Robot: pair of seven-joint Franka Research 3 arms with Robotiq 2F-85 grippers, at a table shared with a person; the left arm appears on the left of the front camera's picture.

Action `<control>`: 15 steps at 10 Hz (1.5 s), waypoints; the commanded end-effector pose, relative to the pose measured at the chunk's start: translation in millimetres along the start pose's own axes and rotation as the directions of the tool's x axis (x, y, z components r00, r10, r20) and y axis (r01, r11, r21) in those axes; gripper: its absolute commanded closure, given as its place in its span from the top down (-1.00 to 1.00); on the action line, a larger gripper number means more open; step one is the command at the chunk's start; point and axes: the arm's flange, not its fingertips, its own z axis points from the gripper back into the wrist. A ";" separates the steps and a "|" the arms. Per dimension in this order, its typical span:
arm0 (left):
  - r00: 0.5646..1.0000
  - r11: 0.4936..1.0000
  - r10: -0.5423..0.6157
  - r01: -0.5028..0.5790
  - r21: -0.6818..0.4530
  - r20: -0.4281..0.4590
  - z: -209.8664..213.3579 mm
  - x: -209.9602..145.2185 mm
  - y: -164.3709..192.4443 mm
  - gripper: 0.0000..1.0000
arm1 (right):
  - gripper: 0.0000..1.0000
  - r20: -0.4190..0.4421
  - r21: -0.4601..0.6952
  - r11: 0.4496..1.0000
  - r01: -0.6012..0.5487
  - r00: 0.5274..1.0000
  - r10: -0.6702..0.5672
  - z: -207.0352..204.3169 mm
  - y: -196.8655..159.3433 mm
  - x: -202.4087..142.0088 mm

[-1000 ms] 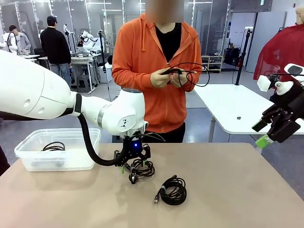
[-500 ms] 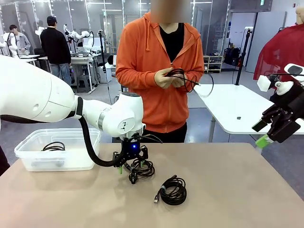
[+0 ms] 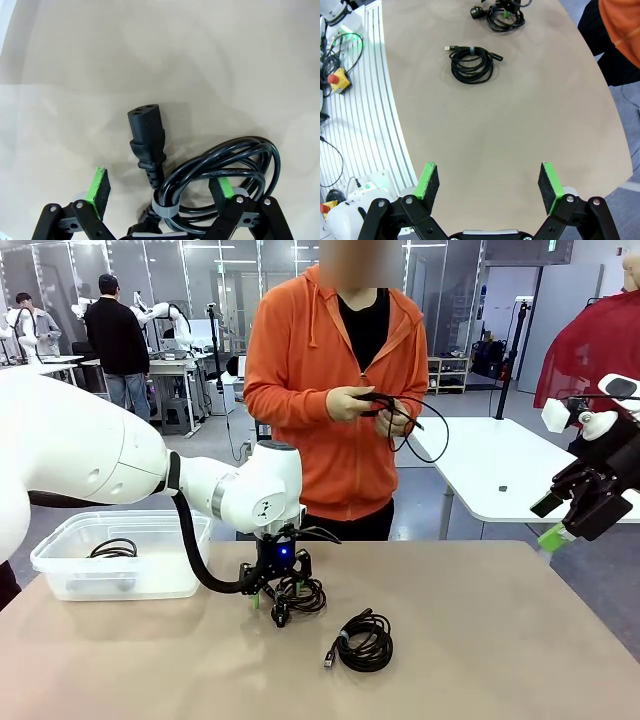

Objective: Organize and store the cables.
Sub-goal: Place the Power Cable into the Organizing box.

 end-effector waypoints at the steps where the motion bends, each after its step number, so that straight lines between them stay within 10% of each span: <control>1: 1.000 1.000 0.026 -0.026 0.008 -0.015 5.0 2.9 -3.7 0.36 | 1.00 0.003 -0.007 1.000 0.004 1.000 -0.004 -0.3 -1.9 3.1; 3: 1.000 1.000 0.023 -0.022 0.015 -0.016 6.6 1.0 -2.5 -0.83 | 1.00 0.003 -0.007 1.000 0.004 1.000 -0.004 -0.3 -1.9 3.1; 4: 1.000 1.000 0.021 -0.021 0.015 -0.020 7.2 -0.3 -2.3 -1.00 | 1.00 0.003 -0.007 1.000 0.004 1.000 -0.004 -0.3 -1.9 3.1; 15: 1.000 1.000 0.014 -0.014 -0.015 -0.018 37.9 -0.7 11.1 -0.97 | 1.00 0.003 -0.007 1.000 0.004 1.000 -0.004 -0.3 -1.9 3.1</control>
